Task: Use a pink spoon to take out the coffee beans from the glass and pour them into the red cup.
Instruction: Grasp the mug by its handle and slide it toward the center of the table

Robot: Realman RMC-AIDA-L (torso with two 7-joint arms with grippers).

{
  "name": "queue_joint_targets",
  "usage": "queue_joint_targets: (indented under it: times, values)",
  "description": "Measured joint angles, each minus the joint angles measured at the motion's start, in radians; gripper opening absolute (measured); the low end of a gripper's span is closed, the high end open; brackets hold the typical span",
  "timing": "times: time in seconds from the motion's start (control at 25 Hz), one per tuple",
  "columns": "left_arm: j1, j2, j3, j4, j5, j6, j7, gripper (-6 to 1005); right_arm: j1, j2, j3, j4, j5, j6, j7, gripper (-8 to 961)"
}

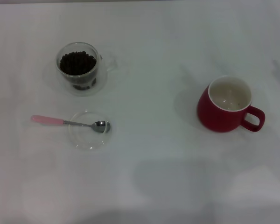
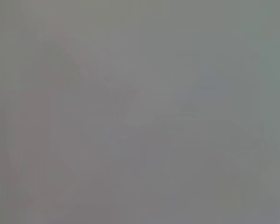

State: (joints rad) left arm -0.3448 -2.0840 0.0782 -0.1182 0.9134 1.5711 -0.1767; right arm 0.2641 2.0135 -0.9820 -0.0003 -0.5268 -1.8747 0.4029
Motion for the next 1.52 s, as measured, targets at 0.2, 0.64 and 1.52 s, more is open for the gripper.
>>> queue_joint_targets:
  times: [0.2, 0.64, 1.52]
  values:
    - [-0.016, 0.000, 0.000, 0.000, 0.000, -0.004, 0.000, 625, -0.001, 0.001, -0.002, 0.000, -0.001, -0.007, 0.032, 838]
    - [-0.031, 0.003, 0.000, -0.001, 0.000, -0.006, 0.000, 623, -0.006, 0.000, 0.004, 0.000, 0.005, -0.025, 0.032, 826]
    - [-0.070, 0.007, -0.002, 0.036, 0.004, -0.029, 0.031, 624, 0.033, 0.001, 0.010, -0.036, 0.048, -0.022, 0.027, 801]
